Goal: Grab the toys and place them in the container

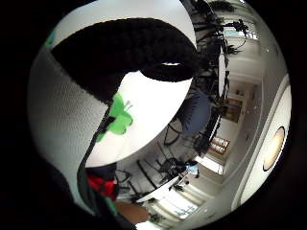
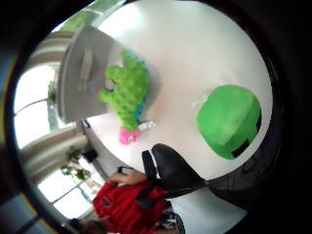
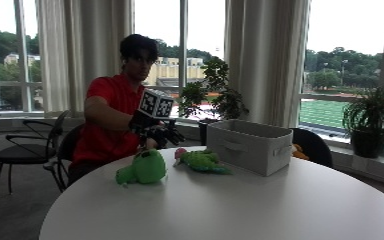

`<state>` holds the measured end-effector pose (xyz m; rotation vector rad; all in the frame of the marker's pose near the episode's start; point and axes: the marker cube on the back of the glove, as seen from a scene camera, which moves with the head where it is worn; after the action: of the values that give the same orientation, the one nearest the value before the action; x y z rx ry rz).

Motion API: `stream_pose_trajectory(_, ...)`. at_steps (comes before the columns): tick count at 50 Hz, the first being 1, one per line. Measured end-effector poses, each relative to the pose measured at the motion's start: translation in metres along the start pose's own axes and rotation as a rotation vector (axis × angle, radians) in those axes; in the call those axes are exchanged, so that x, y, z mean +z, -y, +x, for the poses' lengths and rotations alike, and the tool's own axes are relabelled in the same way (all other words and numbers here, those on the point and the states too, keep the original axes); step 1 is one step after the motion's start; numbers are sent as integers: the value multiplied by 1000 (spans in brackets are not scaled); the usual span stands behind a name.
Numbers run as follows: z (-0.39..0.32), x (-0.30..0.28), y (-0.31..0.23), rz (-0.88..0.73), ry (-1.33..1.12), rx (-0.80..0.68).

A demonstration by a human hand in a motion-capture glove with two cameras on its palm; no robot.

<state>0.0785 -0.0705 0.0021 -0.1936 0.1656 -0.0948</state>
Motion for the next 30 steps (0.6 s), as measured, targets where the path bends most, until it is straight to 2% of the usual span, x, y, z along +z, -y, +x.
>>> stream_pose_trajectory(13, 33, 47, -16, -53, 24, 7)
stream_pose_trajectory(30, 28, 83, -16, -149, 41, -62)
